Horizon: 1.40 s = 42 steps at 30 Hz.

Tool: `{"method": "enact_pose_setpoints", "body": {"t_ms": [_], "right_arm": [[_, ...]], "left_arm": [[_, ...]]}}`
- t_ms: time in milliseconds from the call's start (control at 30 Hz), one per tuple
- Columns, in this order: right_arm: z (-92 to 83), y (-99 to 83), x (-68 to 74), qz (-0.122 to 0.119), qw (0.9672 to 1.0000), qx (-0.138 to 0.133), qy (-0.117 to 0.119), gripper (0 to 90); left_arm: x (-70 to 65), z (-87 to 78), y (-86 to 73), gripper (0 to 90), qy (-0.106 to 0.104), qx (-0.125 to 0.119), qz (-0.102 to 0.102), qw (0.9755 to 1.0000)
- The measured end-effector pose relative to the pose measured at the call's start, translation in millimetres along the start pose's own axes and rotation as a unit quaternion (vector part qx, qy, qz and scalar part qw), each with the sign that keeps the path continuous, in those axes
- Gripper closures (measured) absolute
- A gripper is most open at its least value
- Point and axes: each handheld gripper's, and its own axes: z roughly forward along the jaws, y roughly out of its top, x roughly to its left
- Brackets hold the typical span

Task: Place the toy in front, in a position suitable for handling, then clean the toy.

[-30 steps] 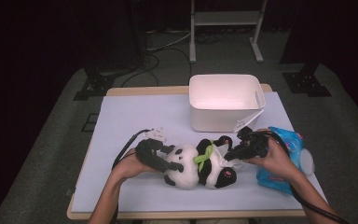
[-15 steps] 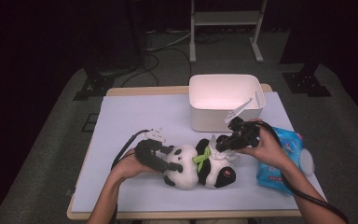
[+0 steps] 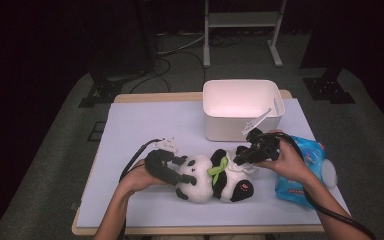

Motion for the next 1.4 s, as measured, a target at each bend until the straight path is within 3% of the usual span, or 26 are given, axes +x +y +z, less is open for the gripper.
{"method": "enact_pose_setpoints", "body": {"t_ms": [300,733,833,1100,1400], "right_arm": [[-0.8,-6.9,4.1,-0.003,1.0,-0.007,0.002,85.2],[-4.5,-32.6,-0.2,0.017,0.9998,-0.006,0.004,85.1],[-4.6,-30.9,3.6,0.015,0.9999,-0.007,0.002,85.1],[-2.0,-4.6,18.0,-0.019,0.9998,0.009,-0.003,84.9],[-0.5,7.8,19.1,-0.022,0.9998,-0.003,0.004,84.9]], "left_arm": [[-1.2,-0.6,-1.1,26.5,0.001,0.003,0.003,1.0],[-1.3,-0.5,-1.1,26.5,0.002,0.005,0.005,1.0],[-1.2,-0.4,-1.7,26.5,0.001,0.006,0.003,1.0],[-0.5,-0.3,-2.5,26.5,0.0,0.004,0.0,1.0],[0.3,-0.3,-1.9,26.3,-0.001,0.005,0.0,1.0]]}}
